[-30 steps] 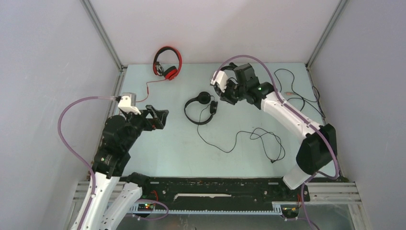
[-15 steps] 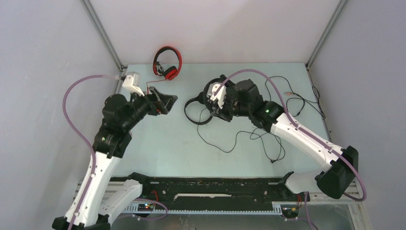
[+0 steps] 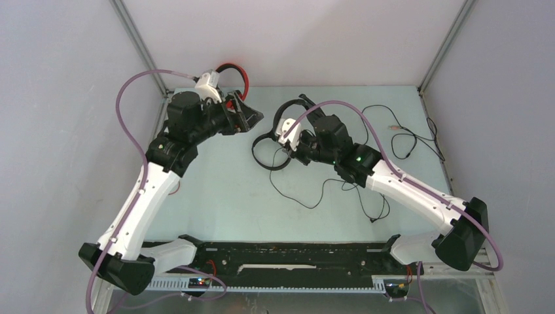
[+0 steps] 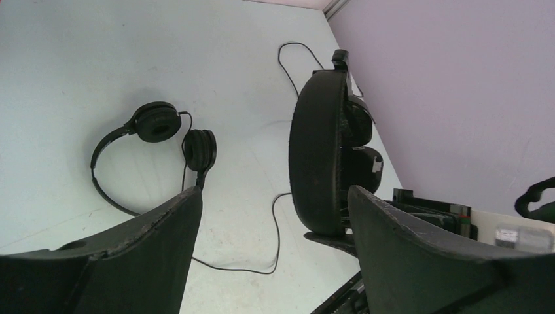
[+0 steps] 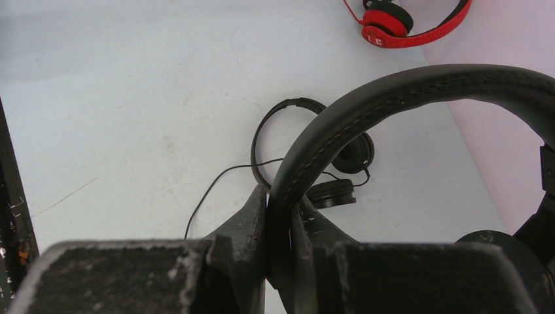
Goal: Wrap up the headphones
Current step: Pick up the headphones from the center of the board.
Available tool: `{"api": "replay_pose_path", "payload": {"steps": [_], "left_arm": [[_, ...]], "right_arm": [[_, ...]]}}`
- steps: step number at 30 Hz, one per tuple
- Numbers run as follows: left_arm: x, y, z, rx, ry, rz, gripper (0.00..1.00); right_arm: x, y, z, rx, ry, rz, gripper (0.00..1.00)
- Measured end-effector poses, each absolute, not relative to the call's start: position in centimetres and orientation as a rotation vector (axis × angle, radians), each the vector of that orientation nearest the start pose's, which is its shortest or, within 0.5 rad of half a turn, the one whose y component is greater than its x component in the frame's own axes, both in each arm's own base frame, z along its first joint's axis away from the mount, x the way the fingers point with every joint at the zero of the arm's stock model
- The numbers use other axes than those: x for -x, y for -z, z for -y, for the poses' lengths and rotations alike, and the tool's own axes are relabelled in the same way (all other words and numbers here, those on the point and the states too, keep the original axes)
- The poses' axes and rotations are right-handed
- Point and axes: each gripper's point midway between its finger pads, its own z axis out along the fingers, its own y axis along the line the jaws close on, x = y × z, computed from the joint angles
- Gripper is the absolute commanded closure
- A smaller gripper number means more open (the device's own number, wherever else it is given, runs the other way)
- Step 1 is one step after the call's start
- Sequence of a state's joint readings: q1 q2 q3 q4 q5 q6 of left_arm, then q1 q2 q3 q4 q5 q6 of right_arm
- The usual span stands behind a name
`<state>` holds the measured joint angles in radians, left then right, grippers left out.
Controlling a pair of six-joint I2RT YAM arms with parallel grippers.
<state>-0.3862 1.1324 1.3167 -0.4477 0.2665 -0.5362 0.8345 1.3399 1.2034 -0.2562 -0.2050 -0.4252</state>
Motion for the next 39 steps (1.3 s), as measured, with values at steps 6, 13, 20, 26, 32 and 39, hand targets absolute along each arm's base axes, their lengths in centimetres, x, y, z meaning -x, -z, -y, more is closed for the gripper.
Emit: {"api": "replay_pose_path", "payload": {"steps": [6, 13, 20, 26, 32, 39], "left_arm": [[-30.6, -35.8, 19.5, -0.073, 0.861, -1.92, 0.15], [-30.3, -35.9, 20.3, -0.077, 0.92, -1.931, 0.2], [-31.0, -35.6, 21.2, -0.086, 0.943, -1.964, 0.2], [-31.5, -36.4, 22.1, -0.103, 0.954, -1.962, 0.2], [-32.8, -35.8, 23.6, -0.113, 0.955, -2.005, 0.23], [-33.6, -35.3, 25.5, -0.13, 0.941, -2.058, 0.25]], "right_arm": [[-27.3, -26.8, -32.5, 1.258, -0.456, -1.531, 1.0], [-27.5, -26.4, -32.0, 1.247, -0.429, -1.559, 1.0], [-27.7, -26.5, -31.9, 1.236, -0.419, -1.564, 1.0], [-27.7, -26.5, -31.9, 1.233, -0.401, -1.564, 1.0], [-27.9, -26.5, -32.3, 1.23, -0.356, -1.553, 1.0], [-28.4, -25.9, -32.5, 1.234, -0.317, -1.557, 1.0]]}}
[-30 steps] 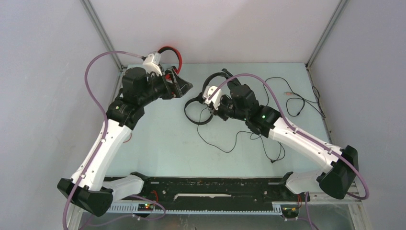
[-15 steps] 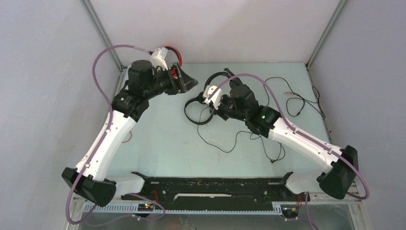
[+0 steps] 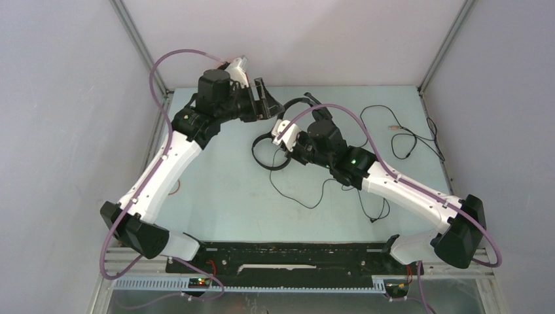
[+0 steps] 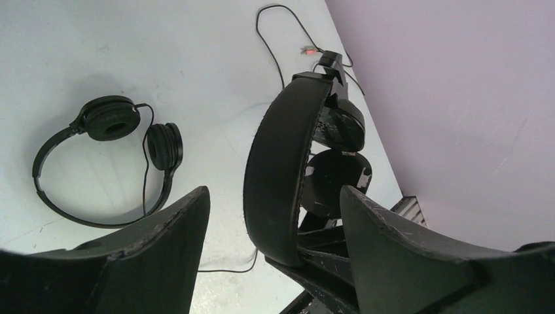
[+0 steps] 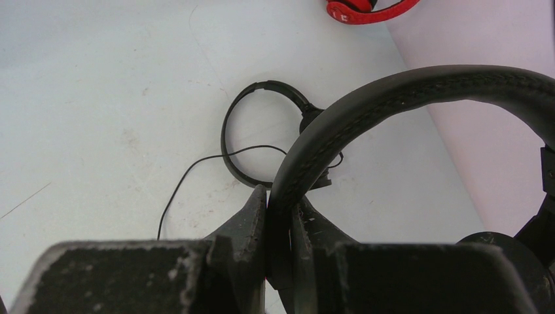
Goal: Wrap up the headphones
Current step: Pick up the headphones from the center of the board.
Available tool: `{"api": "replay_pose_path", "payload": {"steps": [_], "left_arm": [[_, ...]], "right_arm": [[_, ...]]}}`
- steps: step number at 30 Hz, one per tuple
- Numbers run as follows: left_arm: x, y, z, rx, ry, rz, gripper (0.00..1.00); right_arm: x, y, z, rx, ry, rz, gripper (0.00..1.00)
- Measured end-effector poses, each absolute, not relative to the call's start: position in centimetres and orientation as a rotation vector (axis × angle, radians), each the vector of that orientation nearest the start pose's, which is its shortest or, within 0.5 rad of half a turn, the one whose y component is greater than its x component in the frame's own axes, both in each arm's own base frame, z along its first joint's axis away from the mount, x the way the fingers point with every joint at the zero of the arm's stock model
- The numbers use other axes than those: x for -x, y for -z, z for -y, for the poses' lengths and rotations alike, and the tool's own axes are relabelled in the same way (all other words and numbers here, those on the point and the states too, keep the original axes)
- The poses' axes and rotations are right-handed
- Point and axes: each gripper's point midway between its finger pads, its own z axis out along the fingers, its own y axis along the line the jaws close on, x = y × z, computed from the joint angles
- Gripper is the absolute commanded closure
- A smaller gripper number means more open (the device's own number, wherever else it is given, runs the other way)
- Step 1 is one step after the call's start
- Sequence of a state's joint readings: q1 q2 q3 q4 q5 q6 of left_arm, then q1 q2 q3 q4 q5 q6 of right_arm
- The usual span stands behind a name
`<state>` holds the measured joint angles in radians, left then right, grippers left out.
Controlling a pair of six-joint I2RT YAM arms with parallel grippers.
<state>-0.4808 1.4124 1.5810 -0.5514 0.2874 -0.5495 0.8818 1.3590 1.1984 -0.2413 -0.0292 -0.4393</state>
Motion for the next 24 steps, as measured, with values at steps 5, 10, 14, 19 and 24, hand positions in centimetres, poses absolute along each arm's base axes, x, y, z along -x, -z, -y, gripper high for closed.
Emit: {"api": "replay_pose_path", "payload": {"steps": [5, 10, 14, 19, 24], "left_arm": [[-33.7, -34.7, 26.2, -0.149, 0.887, -2.081, 0.25], [-34.2, -33.0, 27.0, -0.177, 0.824, -2.116, 0.28], [-35.6, -31.0, 27.9, -0.197, 0.754, -2.161, 0.35], [-36.5, -28.7, 28.8, -0.228, 0.659, -2.205, 0.65], [-37.1, -28.0, 28.4, -0.262, 0.542, -2.209, 1.0]], "right_arm": [[-29.1, -26.5, -32.2, 1.199, -0.279, -1.549, 1.0], [-29.8, -26.6, -32.2, 1.172, -0.245, -1.547, 1.0], [-30.2, -26.1, -32.3, 1.167, -0.224, -1.559, 1.0], [-30.4, -25.5, -32.4, 1.17, -0.211, -1.573, 1.0], [-30.5, -25.1, -32.6, 1.174, -0.21, -1.576, 0.77]]}}
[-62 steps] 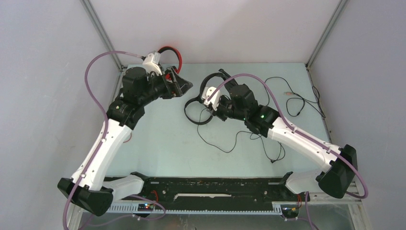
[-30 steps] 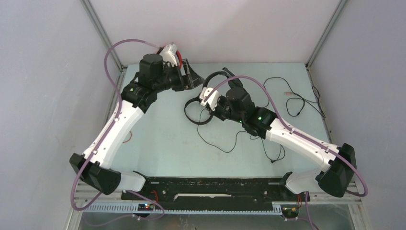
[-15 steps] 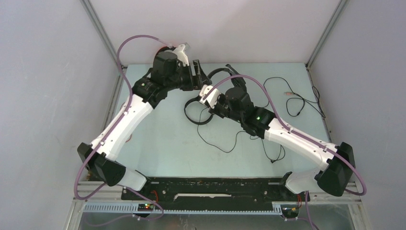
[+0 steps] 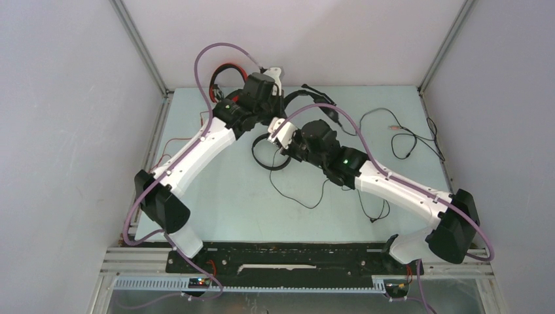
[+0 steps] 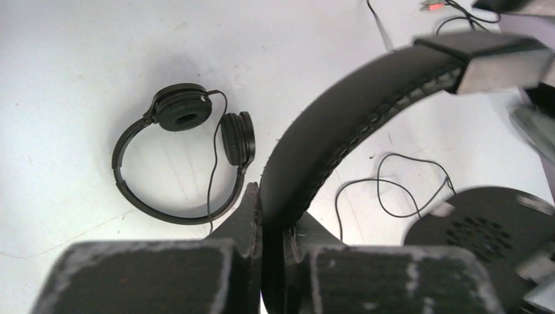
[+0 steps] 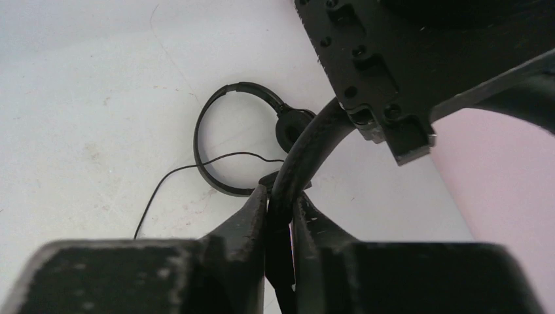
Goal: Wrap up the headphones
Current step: Pick up the headphones from the center of the board.
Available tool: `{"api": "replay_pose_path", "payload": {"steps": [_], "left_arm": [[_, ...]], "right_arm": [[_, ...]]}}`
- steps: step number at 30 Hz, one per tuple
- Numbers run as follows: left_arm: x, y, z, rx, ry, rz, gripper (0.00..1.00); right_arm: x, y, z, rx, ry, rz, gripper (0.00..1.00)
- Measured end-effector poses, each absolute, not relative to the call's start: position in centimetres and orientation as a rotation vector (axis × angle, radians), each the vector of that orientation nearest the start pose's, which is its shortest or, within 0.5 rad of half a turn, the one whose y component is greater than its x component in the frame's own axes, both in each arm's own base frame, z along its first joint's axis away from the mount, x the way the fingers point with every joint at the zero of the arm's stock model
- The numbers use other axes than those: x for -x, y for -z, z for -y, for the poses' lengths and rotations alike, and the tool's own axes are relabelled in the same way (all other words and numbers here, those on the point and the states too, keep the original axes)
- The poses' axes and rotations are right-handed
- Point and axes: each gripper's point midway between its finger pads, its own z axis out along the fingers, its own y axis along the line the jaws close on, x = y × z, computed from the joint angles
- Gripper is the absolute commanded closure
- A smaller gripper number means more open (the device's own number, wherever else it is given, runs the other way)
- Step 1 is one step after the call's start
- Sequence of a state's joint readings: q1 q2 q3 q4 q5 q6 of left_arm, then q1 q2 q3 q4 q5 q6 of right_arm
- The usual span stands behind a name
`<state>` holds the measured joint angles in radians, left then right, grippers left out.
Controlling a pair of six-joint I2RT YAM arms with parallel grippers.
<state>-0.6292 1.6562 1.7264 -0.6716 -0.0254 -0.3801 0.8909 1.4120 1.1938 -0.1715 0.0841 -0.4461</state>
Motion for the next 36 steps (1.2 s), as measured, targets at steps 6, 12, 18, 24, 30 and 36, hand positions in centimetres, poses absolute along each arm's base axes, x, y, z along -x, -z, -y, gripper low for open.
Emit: {"api": "replay_pose_path", "payload": {"steps": [6, 12, 18, 24, 30, 36], "left_arm": [[-37.8, -27.0, 27.4, -0.236, 0.478, -2.241, 1.0], [-38.5, -27.2, 26.6, -0.206, 0.464, -2.231, 1.0], [-39.6, -27.8, 24.8, -0.189, 0.418, -2.204, 1.0], [-39.2, -28.9, 22.7, -0.235, 0.33, -2.17, 1.0], [-38.0, -29.0, 22.1, -0.27, 0.312, -2.177, 1.0], [-36.7, -27.3, 21.8, -0.304, 0.288, -2.234, 1.0]], "right_arm": [[-29.9, -25.4, -33.6, 1.215, -0.273, -1.528, 0.49], [-28.6, -26.1, -33.7, 1.264, -0.384, -1.495, 0.36], [-27.4, -31.6, -30.4, 1.123, -0.514, -1.454, 0.3], [-28.5, -36.7, -27.0, 0.843, -0.564, -1.453, 0.24], [-30.6, -37.4, -26.6, 0.705, -0.55, -1.54, 0.08], [-32.9, -35.1, -26.9, 0.654, -0.451, -1.651, 0.09]]}}
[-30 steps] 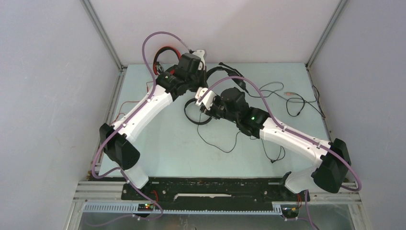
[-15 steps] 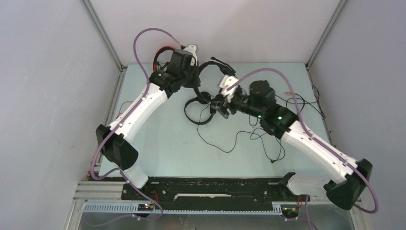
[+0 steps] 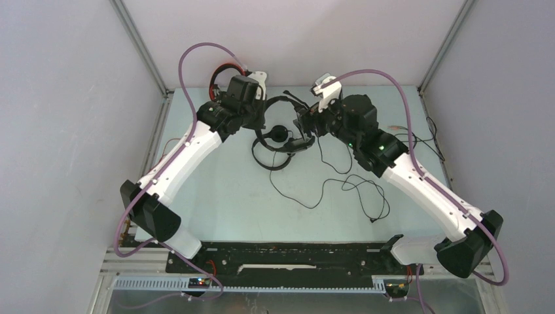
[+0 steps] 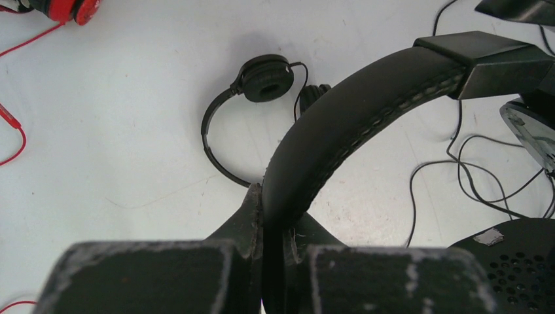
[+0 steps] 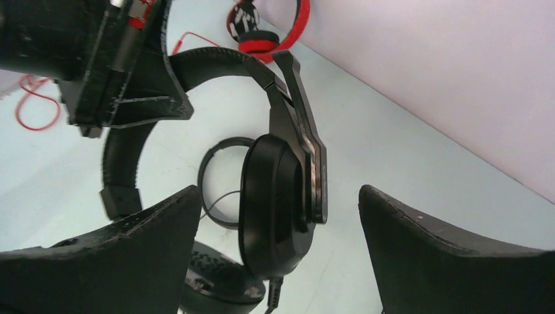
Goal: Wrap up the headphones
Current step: Pick up the headphones from the center of the board.
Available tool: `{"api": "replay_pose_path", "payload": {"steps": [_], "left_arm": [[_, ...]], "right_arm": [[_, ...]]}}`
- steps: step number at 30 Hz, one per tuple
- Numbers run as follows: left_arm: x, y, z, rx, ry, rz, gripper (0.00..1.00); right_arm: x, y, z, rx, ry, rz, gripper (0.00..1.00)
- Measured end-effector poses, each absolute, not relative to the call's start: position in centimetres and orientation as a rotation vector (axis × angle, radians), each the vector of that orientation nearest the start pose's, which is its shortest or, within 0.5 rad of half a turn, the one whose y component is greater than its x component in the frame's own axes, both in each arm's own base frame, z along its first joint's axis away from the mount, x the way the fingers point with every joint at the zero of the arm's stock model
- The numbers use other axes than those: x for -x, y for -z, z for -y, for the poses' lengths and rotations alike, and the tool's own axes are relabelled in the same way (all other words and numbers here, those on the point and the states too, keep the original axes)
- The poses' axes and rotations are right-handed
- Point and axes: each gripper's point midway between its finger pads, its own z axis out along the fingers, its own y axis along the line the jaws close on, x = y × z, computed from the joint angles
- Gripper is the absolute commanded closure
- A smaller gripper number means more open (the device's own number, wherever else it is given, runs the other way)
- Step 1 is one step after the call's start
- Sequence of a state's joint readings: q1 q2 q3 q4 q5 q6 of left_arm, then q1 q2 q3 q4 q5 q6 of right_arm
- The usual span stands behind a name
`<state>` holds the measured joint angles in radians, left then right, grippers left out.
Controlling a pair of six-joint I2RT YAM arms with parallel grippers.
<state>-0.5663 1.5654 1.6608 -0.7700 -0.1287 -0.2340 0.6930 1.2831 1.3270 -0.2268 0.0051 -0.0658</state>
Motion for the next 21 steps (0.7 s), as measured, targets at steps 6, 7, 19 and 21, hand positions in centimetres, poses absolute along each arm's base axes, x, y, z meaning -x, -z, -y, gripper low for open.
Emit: {"api": "replay_pose_path", "payload": {"steps": [6, 7, 19, 21], "left_arm": [[-35.8, -26.7, 21.8, -0.334, 0.281, -2.263, 1.0], [-35.7, -26.7, 21.8, -0.337, 0.283, -2.264, 1.0], [-34.2, -26.2, 22.4, -0.36, 0.364, -2.304, 0.85], [-34.0, -26.5, 22.6, -0.351, 0.383, -2.304, 0.75]], "right_arm": [[-33.9, -32.1, -27.1, 0.691, -0.339, -1.726, 0.19], [-34.0, -31.7, -27.1, 0.698, -0.328, -1.734, 0.22], [-34.6, -29.5, -26.8, 0.759, -0.24, -1.778, 0.93], [-34.4, -29.5, -26.6, 0.761, -0.239, -1.771, 1.0]]}}
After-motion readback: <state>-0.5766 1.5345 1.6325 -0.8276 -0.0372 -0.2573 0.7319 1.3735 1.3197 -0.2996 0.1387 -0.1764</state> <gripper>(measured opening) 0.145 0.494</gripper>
